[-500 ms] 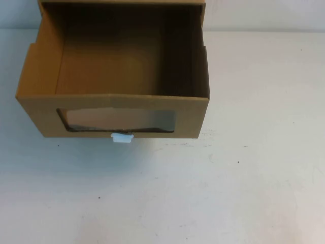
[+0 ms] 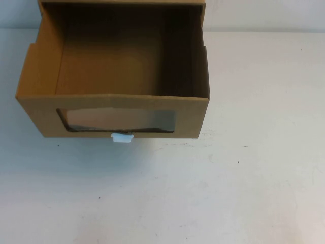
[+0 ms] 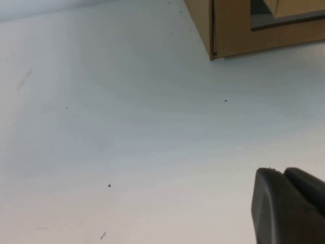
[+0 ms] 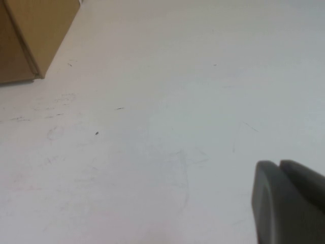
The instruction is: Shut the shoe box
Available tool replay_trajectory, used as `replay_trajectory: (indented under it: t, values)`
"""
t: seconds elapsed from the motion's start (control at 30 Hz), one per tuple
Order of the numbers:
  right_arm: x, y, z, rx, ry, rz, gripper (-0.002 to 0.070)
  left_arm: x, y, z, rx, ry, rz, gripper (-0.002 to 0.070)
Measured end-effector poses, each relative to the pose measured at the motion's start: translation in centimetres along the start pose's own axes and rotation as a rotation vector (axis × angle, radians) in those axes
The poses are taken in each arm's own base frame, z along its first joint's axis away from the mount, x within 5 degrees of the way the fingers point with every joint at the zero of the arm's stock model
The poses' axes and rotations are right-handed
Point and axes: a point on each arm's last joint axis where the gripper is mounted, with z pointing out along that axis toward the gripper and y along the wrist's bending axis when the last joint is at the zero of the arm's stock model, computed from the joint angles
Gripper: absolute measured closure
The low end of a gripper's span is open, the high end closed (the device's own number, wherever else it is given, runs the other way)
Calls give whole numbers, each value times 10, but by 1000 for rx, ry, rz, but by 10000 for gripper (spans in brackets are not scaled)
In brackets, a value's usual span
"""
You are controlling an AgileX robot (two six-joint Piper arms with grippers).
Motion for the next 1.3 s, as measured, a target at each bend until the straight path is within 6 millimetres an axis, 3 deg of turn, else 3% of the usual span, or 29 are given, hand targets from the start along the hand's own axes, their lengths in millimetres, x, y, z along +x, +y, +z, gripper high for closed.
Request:
replay_trajectory:
  t: [0.87,0.93,1.13,1.3]
  values:
    - [0,0,0,0,-1,0,689,-2,-3,0,31,-18,-93,680]
    - [0,0,0,0,-1,0,689,-5,-4,0,48,-47,-192,680]
    - [0,0,0,0,-1,1,689,-22,-2,-3,116,-228,-740,680]
    - [0,0,0,-1,-2,2,689,-29,4,-5,92,-320,-816,680]
